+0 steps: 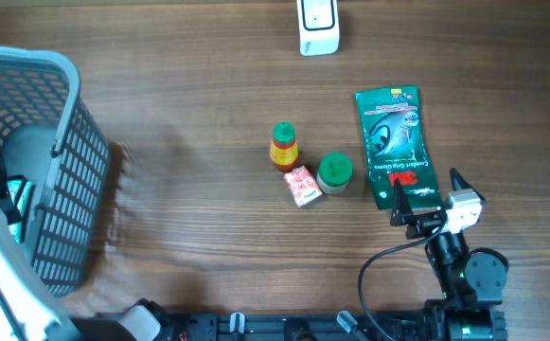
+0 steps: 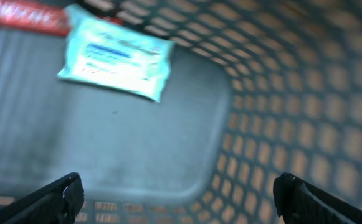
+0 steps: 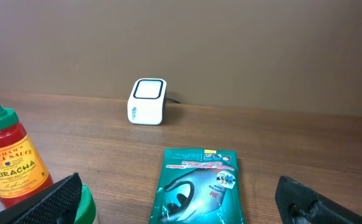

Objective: Scan the item barcode
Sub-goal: 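Reach the left gripper into the basket and grasp the tissue wipes pack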

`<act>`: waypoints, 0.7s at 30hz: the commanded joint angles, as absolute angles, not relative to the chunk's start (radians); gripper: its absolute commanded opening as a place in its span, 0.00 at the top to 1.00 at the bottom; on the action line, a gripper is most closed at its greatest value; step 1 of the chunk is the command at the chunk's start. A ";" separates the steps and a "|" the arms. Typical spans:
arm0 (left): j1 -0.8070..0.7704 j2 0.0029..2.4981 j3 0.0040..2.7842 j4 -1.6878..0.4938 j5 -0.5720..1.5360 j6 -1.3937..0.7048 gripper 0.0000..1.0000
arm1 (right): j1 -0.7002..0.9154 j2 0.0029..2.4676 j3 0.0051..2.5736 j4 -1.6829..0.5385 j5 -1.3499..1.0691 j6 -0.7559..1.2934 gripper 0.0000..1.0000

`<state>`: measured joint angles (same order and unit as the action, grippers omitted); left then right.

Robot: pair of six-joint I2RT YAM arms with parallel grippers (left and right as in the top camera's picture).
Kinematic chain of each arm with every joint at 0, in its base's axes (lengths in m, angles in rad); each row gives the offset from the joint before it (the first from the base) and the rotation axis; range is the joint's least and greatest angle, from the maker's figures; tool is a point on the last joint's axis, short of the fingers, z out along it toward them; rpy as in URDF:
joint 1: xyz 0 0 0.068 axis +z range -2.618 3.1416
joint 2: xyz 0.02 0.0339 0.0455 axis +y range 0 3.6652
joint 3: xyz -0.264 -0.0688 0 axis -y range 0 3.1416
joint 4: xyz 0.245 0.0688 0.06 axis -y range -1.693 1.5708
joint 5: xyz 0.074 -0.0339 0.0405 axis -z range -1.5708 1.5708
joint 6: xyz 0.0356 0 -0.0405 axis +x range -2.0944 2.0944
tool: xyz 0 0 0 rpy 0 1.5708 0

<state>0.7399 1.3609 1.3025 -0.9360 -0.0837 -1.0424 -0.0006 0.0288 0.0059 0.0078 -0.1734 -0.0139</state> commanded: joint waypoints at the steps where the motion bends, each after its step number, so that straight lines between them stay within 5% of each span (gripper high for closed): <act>1: 0.758 1.470 1.306 -0.907 -0.115 -1.261 0.00 | 0.006 0.025 0.005 0.011 -0.157 -0.026 0.01; 12: 0.758 1.730 1.306 -0.858 -0.304 -1.400 0.00 | 0.006 0.025 0.005 0.011 -0.157 -0.026 0.00; 21: 0.758 1.855 1.306 -0.799 -0.313 -1.400 0.16 | 0.006 0.025 0.005 0.011 -0.157 -0.026 0.00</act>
